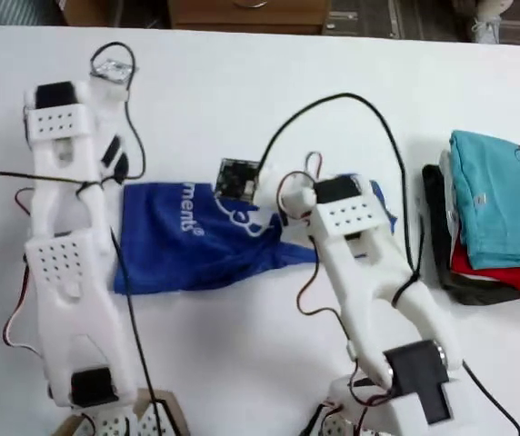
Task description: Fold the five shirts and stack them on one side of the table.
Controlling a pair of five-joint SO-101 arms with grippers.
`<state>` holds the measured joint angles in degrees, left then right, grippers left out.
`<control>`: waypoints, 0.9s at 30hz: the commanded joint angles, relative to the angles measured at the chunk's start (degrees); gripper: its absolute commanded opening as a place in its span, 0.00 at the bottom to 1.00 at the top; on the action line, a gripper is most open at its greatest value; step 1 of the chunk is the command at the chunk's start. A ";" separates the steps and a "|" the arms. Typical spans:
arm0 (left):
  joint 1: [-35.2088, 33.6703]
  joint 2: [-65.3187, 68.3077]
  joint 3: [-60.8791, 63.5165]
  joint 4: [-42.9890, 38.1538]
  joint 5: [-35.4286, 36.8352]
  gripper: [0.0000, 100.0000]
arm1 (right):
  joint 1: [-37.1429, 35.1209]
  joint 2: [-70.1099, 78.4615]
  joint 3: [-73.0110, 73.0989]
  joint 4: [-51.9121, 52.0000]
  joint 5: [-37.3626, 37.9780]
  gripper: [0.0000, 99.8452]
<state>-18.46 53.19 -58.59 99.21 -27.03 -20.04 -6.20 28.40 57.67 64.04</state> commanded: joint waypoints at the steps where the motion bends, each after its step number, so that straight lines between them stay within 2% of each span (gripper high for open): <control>1: -1.67 -0.62 -2.77 1.85 0.35 0.17 | 0.13 3.12 -2.37 -4.44 -0.35 0.14; 5: -2.46 -0.53 -2.33 2.02 0.35 0.17 | 0.92 7.08 -3.60 -11.21 -0.35 0.14; 9: -2.29 -0.53 -2.33 2.73 0.35 0.17 | 1.01 12.35 -9.23 -13.32 -0.44 0.14; 13: -2.29 -0.53 -2.33 2.73 0.44 0.17 | 0.92 16.57 -15.21 -11.47 -0.44 0.14; 19: -1.93 -0.53 0.40 2.73 0.97 0.17 | 1.45 14.81 -22.07 -1.45 -0.44 0.14; 27: 2.73 -1.23 11.12 3.08 17.05 0.17 | 9.71 7.87 -23.74 2.07 -0.09 0.14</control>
<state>-18.20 53.19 -48.92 101.14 -14.64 -13.45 6.20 7.38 59.25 64.04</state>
